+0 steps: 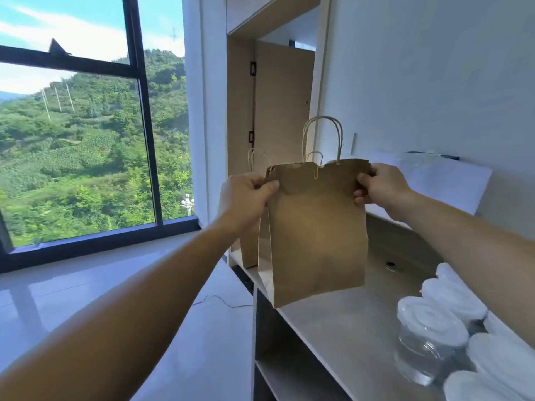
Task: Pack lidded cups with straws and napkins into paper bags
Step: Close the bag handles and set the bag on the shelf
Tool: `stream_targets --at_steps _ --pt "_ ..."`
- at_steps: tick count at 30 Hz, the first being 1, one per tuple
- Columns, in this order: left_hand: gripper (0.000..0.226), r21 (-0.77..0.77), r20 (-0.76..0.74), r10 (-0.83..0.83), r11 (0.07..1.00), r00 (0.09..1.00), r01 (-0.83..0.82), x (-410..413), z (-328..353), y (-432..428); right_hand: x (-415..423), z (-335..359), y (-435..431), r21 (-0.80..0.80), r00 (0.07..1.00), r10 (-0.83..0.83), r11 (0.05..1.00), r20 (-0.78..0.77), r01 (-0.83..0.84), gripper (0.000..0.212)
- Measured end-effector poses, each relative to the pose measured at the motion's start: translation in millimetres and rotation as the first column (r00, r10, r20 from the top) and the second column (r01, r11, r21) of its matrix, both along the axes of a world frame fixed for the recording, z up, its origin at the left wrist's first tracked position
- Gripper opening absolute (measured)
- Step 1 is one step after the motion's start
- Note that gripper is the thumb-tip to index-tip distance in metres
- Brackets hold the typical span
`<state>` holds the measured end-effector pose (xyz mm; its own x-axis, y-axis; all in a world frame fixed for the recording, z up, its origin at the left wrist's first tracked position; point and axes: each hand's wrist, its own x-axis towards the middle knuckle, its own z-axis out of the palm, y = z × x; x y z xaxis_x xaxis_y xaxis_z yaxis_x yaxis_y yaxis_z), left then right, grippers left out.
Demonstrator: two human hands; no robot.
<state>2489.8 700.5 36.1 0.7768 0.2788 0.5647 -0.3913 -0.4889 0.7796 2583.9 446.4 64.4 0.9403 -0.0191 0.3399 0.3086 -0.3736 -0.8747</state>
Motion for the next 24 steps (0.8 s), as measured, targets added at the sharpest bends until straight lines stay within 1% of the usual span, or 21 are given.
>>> stream_targets --at_steps 3,7,10,13,18,21,24 --pt "0.021 0.014 -0.031 -0.051 0.999 0.998 0.051 42.3 2.7 -0.8 36.0 3.3 1.1 -0.039 0.997 -0.077 0.996 -0.008 0.076 0.022" --pt "0.02 0.031 -0.063 -0.111 0.993 0.992 0.113 91.7 1.6 -6.4 84.7 4.4 0.9 -0.053 0.989 -0.137 0.99 -0.064 0.133 0.022" --pt "0.02 0.034 -0.07 -0.122 0.992 0.99 0.125 128.7 -6.5 -12.9 127.9 -3.4 0.6 -0.073 0.984 -0.16 0.985 -0.08 0.154 0.024" --pt "0.02 0.047 -0.122 -0.127 0.99 0.984 0.133 163.3 -21.5 -20.3 173.2 -20.3 -2.7 -0.107 0.978 -0.176 0.981 -0.115 0.164 0.024" --pt "0.02 0.136 -0.201 -0.1 0.982 0.975 0.129 222.8 -42.1 -34.7 238.3 -48.6 -14.9 -0.101 0.97 -0.182 0.981 -0.16 0.167 0.023" --pt "0.024 0.145 -0.207 -0.106 0.98 0.973 0.137 250.5 -51.9 -45.5 266.7 -62.9 -22.7 -0.065 0.964 -0.202 0.979 -0.174 0.193 0.024" --pt "0.02 0.147 -0.198 -0.106 0.98 0.974 0.136 270.6 -57.4 -55.7 288.8 -67.6 -28.0 -0.076 0.965 -0.22 0.975 -0.143 0.21 0.022"
